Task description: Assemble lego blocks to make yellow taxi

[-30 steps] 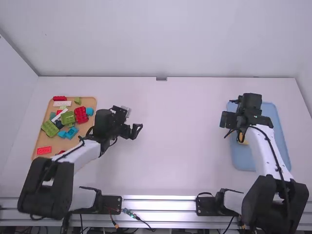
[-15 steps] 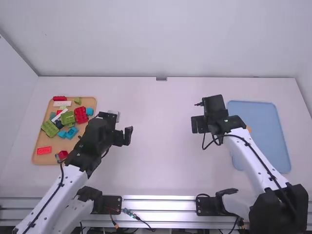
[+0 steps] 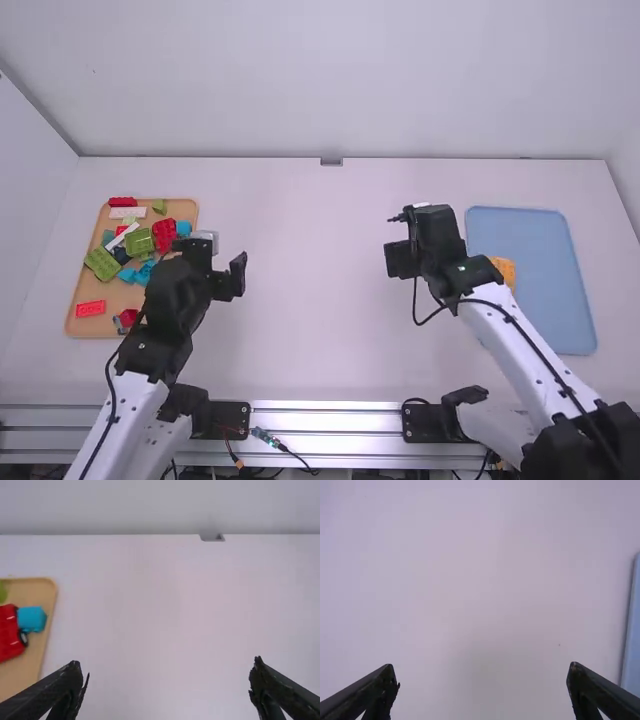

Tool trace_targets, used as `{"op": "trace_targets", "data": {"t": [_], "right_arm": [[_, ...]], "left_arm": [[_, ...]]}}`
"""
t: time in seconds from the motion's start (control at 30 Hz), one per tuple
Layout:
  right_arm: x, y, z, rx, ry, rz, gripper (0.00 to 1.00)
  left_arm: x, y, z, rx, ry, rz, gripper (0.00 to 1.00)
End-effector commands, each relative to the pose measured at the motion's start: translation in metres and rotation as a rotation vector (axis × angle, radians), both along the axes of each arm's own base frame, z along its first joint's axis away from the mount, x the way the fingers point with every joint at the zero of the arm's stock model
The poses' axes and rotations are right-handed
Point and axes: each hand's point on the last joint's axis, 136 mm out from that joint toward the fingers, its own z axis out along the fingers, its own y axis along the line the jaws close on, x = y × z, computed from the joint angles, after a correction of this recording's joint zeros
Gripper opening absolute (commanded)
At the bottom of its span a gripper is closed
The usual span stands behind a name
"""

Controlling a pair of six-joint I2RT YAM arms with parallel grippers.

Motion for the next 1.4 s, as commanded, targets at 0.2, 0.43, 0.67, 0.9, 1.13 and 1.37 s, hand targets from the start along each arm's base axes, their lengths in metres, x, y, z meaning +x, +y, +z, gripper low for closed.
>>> {"op": "trace_targets", "data": {"t": [0.2, 0.43, 0.67, 0.9, 1.13, 1.37], "right_arm": [[-0.004, -0.038, 0.008, 0.070, -0.135, -0.081, 0.72], [-0.009, -0.083, 0.013, 0.079, -0.281, -0.219, 0.58], [-0.020, -0.091, 0.018, 0.095, -0.438, -0.237, 0.42], [-0.047, -0.091, -0.018, 0.095, -0.438, -0.237, 0.25], [-0.064, -0.091, -0.050, 0.095, -0.438, -0.237, 0.11], [-0.071, -0.091, -0.063, 0.100, -0.475, -0.236, 0.00]], "left_arm": [[-0.012, 0.031, -0.010, 0.066, -0.135, 0.087, 0.69], [-0.027, 0.031, -0.047, 0.066, -0.135, 0.087, 0.53], [-0.035, 0.031, -0.072, 0.065, -0.163, 0.088, 0.38], [-0.037, 0.031, -0.040, 0.058, -0.305, 0.093, 0.24], [-0.038, 0.031, -0.036, 0.058, -0.323, 0.093, 0.14], [-0.038, 0.031, -0.036, 0.058, -0.323, 0.093, 0.05]]}}
